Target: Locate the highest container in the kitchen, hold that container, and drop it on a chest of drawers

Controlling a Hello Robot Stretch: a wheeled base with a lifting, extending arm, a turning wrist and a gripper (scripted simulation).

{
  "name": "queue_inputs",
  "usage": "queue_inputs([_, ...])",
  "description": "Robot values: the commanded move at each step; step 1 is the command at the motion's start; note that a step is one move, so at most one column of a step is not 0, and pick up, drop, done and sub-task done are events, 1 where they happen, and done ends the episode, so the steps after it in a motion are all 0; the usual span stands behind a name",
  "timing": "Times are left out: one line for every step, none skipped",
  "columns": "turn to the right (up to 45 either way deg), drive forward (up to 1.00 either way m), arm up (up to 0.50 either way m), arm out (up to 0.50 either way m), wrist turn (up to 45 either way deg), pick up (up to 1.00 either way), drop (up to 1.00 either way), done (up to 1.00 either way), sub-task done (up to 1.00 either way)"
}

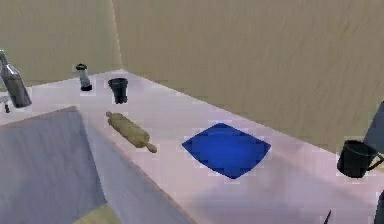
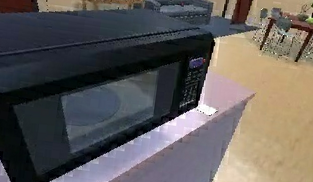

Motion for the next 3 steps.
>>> queue_inputs([-42.0, 0.0, 0.0, 0.0, 0.0, 0.0, 0.0, 0.0, 0.0])
queue_inputs([0.0, 0.0, 0.5, 0.0, 0.0, 0.0, 0.0, 0.0, 0.0])
queue_inputs([0.0, 0.0, 0.38, 0.0, 0.0, 0.0, 0.0, 0.0, 0.0])
